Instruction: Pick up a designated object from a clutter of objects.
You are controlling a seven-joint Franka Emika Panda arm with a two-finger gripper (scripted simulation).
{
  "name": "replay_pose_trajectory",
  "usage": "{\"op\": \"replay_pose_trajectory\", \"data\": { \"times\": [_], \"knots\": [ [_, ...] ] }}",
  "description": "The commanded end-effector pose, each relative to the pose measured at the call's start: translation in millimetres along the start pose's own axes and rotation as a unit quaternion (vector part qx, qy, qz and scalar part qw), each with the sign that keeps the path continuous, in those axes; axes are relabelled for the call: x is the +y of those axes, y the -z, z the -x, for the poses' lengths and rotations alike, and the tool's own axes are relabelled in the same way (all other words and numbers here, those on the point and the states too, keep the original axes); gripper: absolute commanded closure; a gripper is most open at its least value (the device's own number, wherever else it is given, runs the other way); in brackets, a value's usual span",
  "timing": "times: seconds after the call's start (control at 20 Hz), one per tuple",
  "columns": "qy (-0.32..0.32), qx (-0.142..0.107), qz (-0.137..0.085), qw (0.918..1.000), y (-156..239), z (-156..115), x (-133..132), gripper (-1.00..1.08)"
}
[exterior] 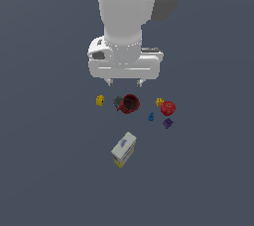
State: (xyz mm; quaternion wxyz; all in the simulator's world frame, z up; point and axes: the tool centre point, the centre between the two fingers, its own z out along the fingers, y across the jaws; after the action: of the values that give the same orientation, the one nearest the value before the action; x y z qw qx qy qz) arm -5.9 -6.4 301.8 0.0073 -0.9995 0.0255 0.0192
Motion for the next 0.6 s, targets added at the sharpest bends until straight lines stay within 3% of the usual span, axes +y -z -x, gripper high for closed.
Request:
{"op": "replay_pose_trajectory", "data": {
  "times": [0.0, 0.55],
  "knots": [
    [0.0, 0.0, 0.0, 1.0, 0.0, 0.0, 0.0, -0.92],
    [-0.009, 0.003, 0.013, 0.9999, 2.9, 1.6, 13.9, -0.92]
  ]
}}
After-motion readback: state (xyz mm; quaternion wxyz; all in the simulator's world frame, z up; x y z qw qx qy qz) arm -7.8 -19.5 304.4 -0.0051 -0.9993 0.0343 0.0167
